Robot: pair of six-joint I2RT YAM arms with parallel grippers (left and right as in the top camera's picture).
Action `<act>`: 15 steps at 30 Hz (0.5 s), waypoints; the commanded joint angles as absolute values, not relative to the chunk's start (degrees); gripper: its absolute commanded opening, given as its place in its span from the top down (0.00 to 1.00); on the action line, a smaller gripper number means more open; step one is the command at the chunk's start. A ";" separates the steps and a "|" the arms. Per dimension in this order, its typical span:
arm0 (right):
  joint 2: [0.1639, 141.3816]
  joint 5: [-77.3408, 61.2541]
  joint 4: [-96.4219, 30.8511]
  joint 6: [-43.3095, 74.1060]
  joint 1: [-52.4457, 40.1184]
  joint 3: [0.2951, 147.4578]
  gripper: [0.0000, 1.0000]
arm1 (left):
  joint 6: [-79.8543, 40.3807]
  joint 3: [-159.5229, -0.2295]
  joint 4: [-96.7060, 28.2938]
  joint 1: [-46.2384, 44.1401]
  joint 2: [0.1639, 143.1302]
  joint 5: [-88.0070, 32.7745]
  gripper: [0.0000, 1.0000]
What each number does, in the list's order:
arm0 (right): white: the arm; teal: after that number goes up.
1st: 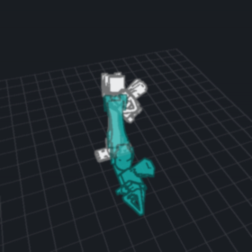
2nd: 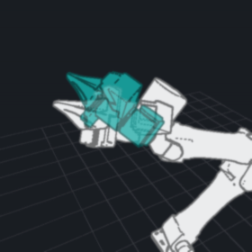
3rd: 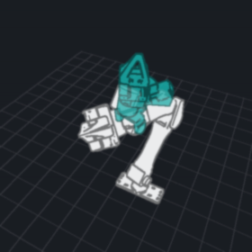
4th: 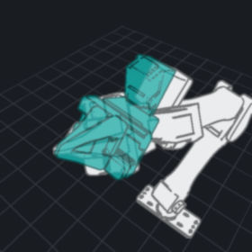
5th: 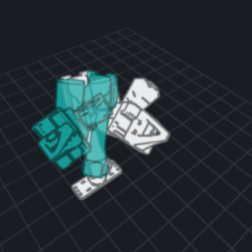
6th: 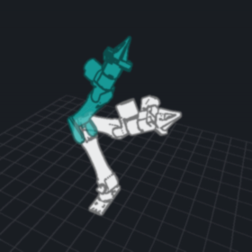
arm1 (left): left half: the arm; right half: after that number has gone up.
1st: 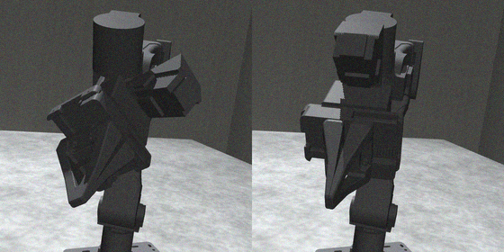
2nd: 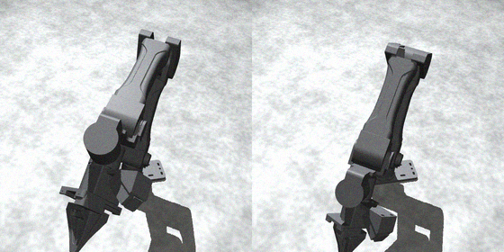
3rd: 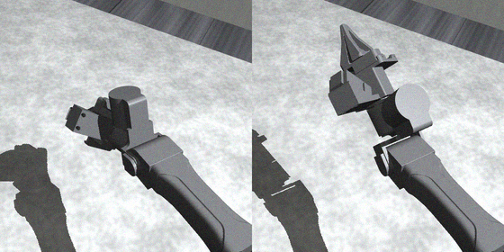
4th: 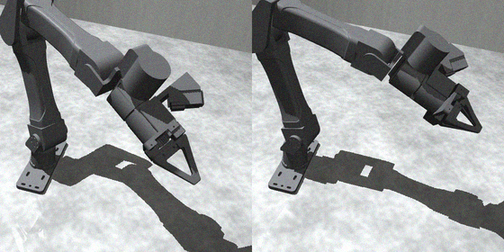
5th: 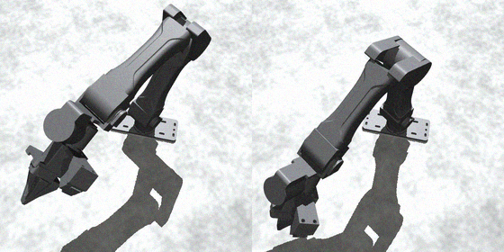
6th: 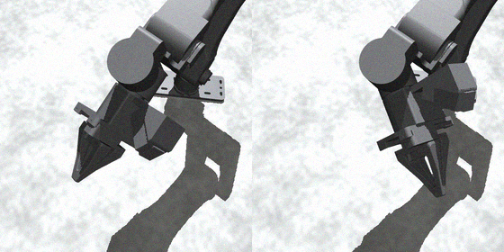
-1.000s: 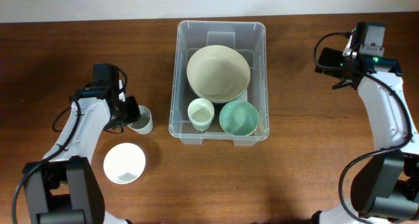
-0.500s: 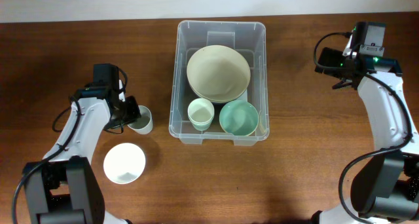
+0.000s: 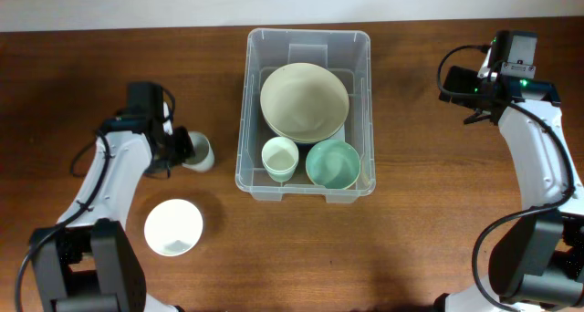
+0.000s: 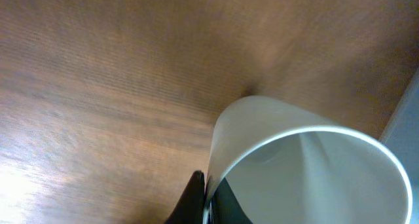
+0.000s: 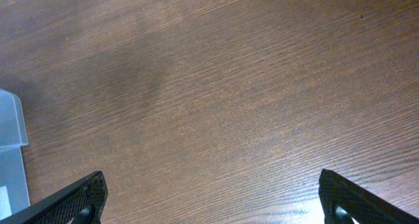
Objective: Pack container
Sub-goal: 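Lift the grey cup and drop it into the cream cup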
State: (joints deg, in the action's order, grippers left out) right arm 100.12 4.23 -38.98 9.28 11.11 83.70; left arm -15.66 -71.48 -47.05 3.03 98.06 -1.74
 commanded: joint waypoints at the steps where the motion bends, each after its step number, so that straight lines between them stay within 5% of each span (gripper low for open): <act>1: 98.72 4.78 -38.83 9.72 11.29 84.33 0.01 | -14.46 -80.29 -49.45 3.01 95.50 -2.24 0.99; 15: 98.72 4.78 -38.83 9.72 11.29 84.33 0.01 | -14.46 -91.59 -55.61 -13.87 85.69 -4.95 0.99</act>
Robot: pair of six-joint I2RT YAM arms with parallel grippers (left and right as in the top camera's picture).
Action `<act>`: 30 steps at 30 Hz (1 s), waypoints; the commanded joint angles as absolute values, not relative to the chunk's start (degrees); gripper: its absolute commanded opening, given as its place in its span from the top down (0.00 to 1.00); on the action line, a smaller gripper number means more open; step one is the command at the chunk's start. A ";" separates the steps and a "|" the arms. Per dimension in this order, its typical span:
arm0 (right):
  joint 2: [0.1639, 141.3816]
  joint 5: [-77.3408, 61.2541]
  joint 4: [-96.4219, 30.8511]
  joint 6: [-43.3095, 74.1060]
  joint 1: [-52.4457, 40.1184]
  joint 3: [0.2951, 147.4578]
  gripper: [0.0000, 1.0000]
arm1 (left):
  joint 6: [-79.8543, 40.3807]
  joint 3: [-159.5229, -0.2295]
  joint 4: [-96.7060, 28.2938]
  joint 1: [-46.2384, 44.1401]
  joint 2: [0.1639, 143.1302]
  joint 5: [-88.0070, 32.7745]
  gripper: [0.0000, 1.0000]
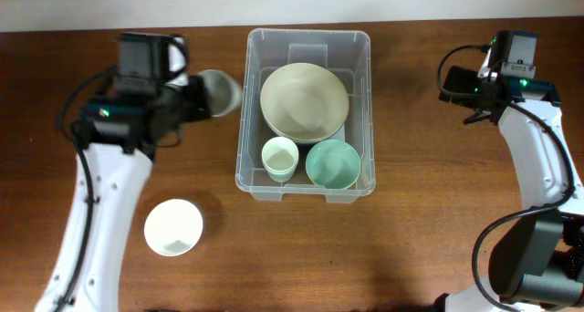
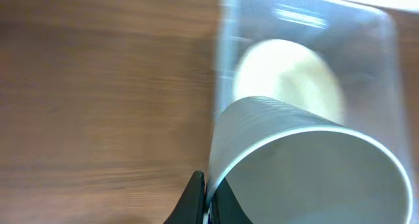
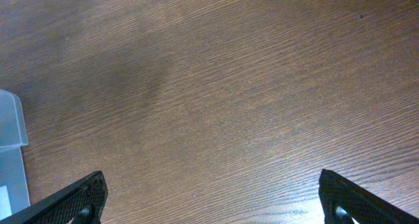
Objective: Pack container
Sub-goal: 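Lift the grey cup and drop it into the cream cup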
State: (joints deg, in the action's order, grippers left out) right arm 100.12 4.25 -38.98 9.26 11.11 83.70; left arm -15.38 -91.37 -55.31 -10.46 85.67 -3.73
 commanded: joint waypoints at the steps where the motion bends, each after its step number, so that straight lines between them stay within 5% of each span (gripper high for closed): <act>1: 98.72 4.78 -38.83 9.69 11.29 84.33 0.01 | -14.46 -91.57 -55.61 -15.64 85.82 -4.93 0.99; 12: 98.72 4.78 -38.83 9.72 11.29 84.33 0.01 | -14.46 -91.55 -57.21 -26.20 90.91 -4.51 0.99; 30: 98.72 4.78 -38.83 9.72 11.29 84.33 0.01 | -14.48 -91.55 -62.92 -26.50 97.08 -1.69 0.99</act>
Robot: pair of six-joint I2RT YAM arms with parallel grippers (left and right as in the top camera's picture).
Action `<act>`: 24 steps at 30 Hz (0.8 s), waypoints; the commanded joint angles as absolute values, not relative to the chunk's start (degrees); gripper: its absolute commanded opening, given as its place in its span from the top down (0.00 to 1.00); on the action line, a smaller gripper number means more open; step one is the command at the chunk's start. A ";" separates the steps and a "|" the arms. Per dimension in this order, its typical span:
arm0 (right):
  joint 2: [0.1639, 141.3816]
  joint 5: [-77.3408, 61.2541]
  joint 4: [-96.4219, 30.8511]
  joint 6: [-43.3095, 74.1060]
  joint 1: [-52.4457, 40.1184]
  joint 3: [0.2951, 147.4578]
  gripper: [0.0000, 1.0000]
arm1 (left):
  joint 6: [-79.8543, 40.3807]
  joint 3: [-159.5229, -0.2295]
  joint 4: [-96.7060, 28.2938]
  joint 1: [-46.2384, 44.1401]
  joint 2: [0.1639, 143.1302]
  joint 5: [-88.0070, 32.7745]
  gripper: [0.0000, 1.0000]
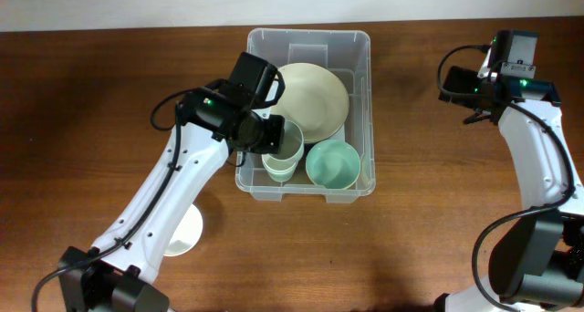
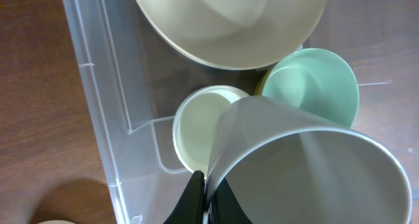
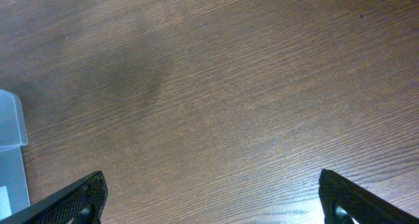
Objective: Pack container
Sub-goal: 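Lift the grey cup and drop it into the cream cup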
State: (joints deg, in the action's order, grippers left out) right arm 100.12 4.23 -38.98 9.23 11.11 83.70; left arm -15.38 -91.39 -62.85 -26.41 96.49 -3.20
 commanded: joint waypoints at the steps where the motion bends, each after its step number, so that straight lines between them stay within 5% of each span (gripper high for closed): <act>1: 98.72 4.78 -38.83 9.72 11.29 84.33 0.01 | -14.48 -91.55 -62.92 -26.46 97.08 -1.67 0.99; 21: 98.72 4.78 -38.83 9.72 11.29 84.33 0.01 | -14.48 -91.55 -65.63 -26.52 97.08 0.89 0.99; 23: 98.72 4.78 -38.83 9.69 11.29 84.33 0.01 | -14.48 -91.55 -65.65 -26.52 97.08 0.86 0.85; 24: 98.72 4.78 -38.83 9.72 11.29 84.33 0.01 | -14.48 -91.55 -65.65 -26.52 97.08 0.86 0.58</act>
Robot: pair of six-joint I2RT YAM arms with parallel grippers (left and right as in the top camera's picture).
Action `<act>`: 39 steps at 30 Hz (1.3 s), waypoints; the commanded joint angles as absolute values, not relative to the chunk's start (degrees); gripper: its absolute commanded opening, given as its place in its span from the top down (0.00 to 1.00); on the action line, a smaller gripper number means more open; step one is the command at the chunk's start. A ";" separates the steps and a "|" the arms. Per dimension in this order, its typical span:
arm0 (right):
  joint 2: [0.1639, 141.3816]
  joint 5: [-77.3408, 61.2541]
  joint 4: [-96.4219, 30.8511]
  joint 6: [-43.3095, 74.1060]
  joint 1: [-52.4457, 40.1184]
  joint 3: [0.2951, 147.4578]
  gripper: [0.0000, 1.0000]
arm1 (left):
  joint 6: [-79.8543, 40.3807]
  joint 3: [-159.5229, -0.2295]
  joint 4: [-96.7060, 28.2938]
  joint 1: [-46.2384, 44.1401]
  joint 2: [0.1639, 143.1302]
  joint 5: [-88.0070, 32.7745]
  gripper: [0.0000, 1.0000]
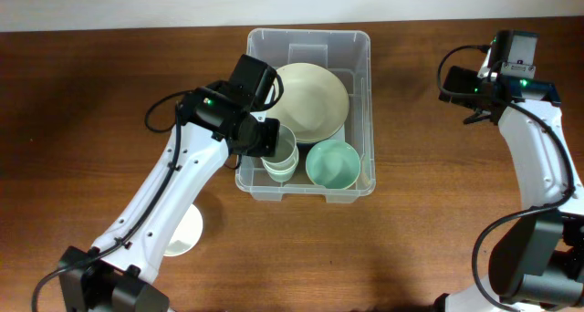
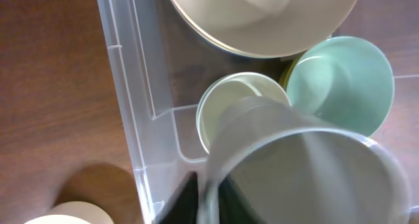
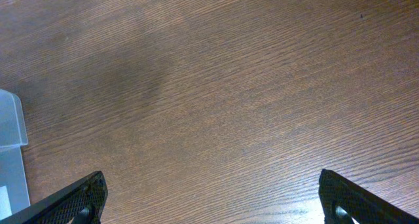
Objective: Pack container
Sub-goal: 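Lift the grey cup and drop it into the cream cup, then release the grey cup and withdraw the left gripper left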
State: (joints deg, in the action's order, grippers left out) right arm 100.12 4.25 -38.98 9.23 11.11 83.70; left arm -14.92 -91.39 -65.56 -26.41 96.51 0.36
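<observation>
A clear plastic container (image 1: 365, 93) stands at the table's middle. It holds a large cream bowl (image 1: 306, 98), a pale green cup (image 1: 280, 166) and a mint bowl (image 1: 333, 163). My left gripper (image 1: 265, 137) is inside the container's left side, shut on the wall of a grey-white cup (image 2: 308, 178). That cup hangs right above the pale green cup (image 2: 232, 99) and looks blurred. A white bowl (image 1: 187, 232) sits on the table at the front left, partly under my left arm. My right gripper (image 3: 209, 198) is open over bare wood at the far right.
The container's left wall (image 2: 131, 86) runs close beside my left fingers. The white bowl's rim (image 2: 65, 214) shows at the bottom left of the left wrist view. Brown wooden tabletop (image 3: 229, 86) lies all around.
My left gripper and the held cup have shifted a little toward the container's left wall and lower, closer over the pale green cup. The right arm has not moved.
My left gripper first held the grey-white cup on the table left of the container. Then it held the cup raised near the container's upper left corner. Later the cup was inside the container above the pale green cup, and it now sits slightly lower there.
</observation>
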 commanded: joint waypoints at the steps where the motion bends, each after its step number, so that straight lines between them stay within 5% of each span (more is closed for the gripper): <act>1: 98.72 4.78 -38.83 9.72 11.29 84.33 0.01 | -14.50 -91.55 -65.65 -26.52 97.08 0.86 0.40; 2: 98.72 4.78 -38.83 9.72 11.29 84.33 0.01 | -14.48 -91.55 -65.63 -26.52 97.08 0.86 0.27; 4: 98.72 4.78 -38.83 9.72 11.29 84.33 0.01 | -14.48 -91.55 -65.56 -26.50 97.08 0.89 0.19; 26: 98.72 4.78 -38.83 9.72 11.29 84.33 0.01 | -16.23 -91.57 -75.44 -8.23 93.93 2.81 0.23; 35: 98.72 4.78 -38.83 9.72 11.29 84.33 0.01 | -19.90 -91.55 -87.99 -6.37 93.08 2.61 0.33; 36: 98.72 4.78 -38.83 9.69 11.29 84.33 0.01 | -19.88 -91.55 -89.36 -6.37 93.08 2.66 0.36; 39: 98.72 4.78 -38.83 9.69 11.29 84.33 0.01 | -19.86 -91.26 -92.47 -6.37 93.08 2.83 0.87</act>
